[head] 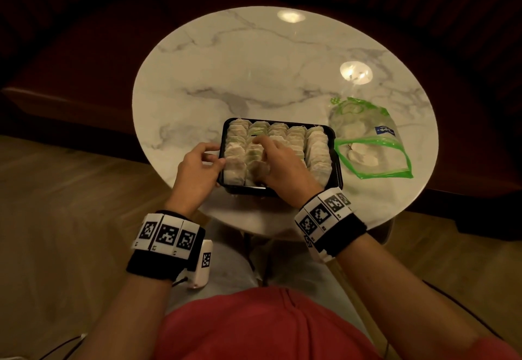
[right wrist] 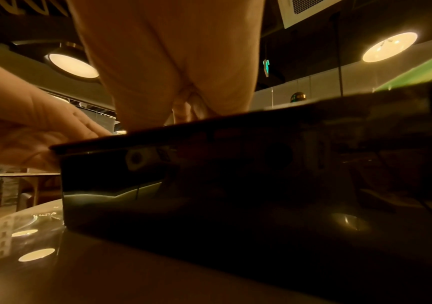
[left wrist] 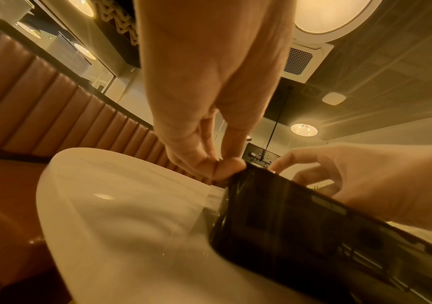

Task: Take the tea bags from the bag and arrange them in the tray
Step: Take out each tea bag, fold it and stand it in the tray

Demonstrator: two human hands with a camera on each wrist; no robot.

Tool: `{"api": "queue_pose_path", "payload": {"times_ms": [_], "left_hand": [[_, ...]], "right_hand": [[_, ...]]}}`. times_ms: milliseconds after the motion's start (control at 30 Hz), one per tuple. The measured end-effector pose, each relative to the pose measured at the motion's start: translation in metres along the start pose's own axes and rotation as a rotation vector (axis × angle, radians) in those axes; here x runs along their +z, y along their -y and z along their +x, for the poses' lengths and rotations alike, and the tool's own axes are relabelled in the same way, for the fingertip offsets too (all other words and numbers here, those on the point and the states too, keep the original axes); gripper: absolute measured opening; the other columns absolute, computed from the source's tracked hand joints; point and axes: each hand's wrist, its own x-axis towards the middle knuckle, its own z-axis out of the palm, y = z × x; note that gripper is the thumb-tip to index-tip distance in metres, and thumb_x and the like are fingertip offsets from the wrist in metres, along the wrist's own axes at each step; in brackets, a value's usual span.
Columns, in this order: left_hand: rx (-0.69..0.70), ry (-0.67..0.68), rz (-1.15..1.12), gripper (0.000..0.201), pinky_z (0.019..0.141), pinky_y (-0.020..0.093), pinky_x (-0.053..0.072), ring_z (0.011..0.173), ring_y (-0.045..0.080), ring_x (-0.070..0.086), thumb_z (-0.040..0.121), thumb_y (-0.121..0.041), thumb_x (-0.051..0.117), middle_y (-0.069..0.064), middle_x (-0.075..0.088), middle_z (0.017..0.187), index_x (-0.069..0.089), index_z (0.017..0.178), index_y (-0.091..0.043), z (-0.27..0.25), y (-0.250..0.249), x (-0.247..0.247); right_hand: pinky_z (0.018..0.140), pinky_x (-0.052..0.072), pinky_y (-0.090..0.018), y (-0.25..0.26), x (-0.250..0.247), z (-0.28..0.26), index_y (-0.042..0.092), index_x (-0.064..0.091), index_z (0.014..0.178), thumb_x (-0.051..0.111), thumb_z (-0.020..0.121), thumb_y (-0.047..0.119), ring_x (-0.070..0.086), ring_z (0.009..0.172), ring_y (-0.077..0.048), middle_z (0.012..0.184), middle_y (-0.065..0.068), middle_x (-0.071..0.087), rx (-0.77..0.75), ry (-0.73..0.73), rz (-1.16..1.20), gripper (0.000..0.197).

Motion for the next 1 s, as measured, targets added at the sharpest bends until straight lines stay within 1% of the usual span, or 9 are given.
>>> {"api": "queue_pose_path", "payload": {"times_ms": [100,200,267,333,433,533,633,833,1000], "left_hand": [[-0.015,0.011,0.011,0.029,0.051,0.018,0.052,0.074,0.016,0.060,0.095,-0.008,0.060,0.002,0.057,0.090,0.057,0.124,-0.011,0.000,-0.001,0.000],[-0.012,-0.031,0.118,0.035,0.082,0.039,0.055,0.095,0.026,0.060,0.094,-0.017,0.062,0.008,0.060,0.107,0.054,0.128,-0.014,-0.001,-0.005,0.000],[0.063,-0.102,0.250,0.041,0.099,0.044,0.044,0.113,0.031,0.051,0.094,-0.022,0.062,0.013,0.055,0.122,0.050,0.132,-0.016,-0.003,-0.011,0.002],[0.156,-0.139,0.332,0.042,0.102,0.038,0.033,0.121,0.032,0.041,0.094,-0.021,0.061,0.014,0.049,0.129,0.047,0.133,-0.016,-0.008,-0.024,0.009],[0.322,-0.125,0.393,0.032,0.090,0.023,0.024,0.117,0.029,0.041,0.092,-0.015,0.062,0.013,0.050,0.124,0.054,0.123,-0.012,-0.011,-0.048,0.032],[0.492,0.017,0.413,0.017,0.089,0.018,0.023,0.111,0.027,0.046,0.090,-0.014,0.064,0.009,0.053,0.114,0.063,0.107,-0.012,-0.018,-0.068,0.067],[0.604,0.226,0.437,0.015,0.101,0.027,0.030,0.117,0.026,0.044,0.092,-0.015,0.062,0.011,0.051,0.122,0.068,0.105,-0.011,-0.022,-0.089,0.106],[0.607,0.506,0.591,0.024,0.115,0.042,0.027,0.141,0.029,0.028,0.097,-0.020,0.055,0.014,0.033,0.152,0.069,0.116,-0.016,-0.009,-0.117,0.160],[0.602,0.643,0.796,0.029,0.110,0.039,0.032,0.136,0.032,0.038,0.099,-0.020,0.050,0.018,0.039,0.146,0.065,0.119,-0.005,0.002,-0.121,0.186]], "right_hand": [[0.088,0.049,-0.033,-0.002,-0.003,-0.005,0.015,0.048,0.132,0.074,0.078,0.009,0.054,0.104,-0.021,0.120,-0.006,0.049,-0.011,-0.057,0.060,0.060],[0.076,0.037,-0.011,-0.008,-0.020,-0.016,0.012,0.058,0.117,0.079,0.078,0.018,0.049,0.088,-0.007,0.106,0.003,0.051,-0.014,-0.182,0.120,0.045],[0.065,0.035,-0.017,-0.019,-0.040,-0.030,0.012,0.063,0.097,0.074,0.084,0.022,0.047,0.068,-0.004,0.085,0.005,0.057,0.027,-0.300,0.093,0.019],[0.062,0.038,-0.024,-0.037,-0.061,-0.047,0.012,0.064,0.086,0.068,0.089,0.023,0.050,0.062,-0.009,0.072,0.004,0.059,0.135,-0.380,0.059,0.012],[0.066,0.041,-0.028,-0.072,-0.089,-0.067,0.011,0.066,0.093,0.062,0.093,0.021,0.058,0.069,-0.016,0.075,0.000,0.063,0.330,-0.419,-0.015,0.011],[0.085,0.042,-0.031,-0.106,-0.101,-0.071,0.006,0.065,0.116,0.057,0.094,0.015,0.062,0.102,-0.030,0.109,-0.014,0.069,0.473,-0.269,-0.150,0.026],[0.105,0.034,-0.034,-0.123,-0.105,-0.062,0.003,0.051,0.136,0.057,0.093,0.011,0.048,0.128,-0.034,0.138,-0.019,0.053,0.489,-0.147,-0.189,0.045],[0.107,0.034,-0.037,-0.138,-0.109,-0.032,0.007,0.047,0.137,0.048,0.098,0.021,0.046,0.128,-0.032,0.139,-0.016,0.049,0.643,0.135,-0.281,0.042],[0.110,0.029,-0.035,-0.135,-0.117,-0.017,0.008,0.045,0.136,0.041,0.102,0.021,0.043,0.131,-0.028,0.143,-0.013,0.046,0.598,0.320,-0.438,0.037]]}}
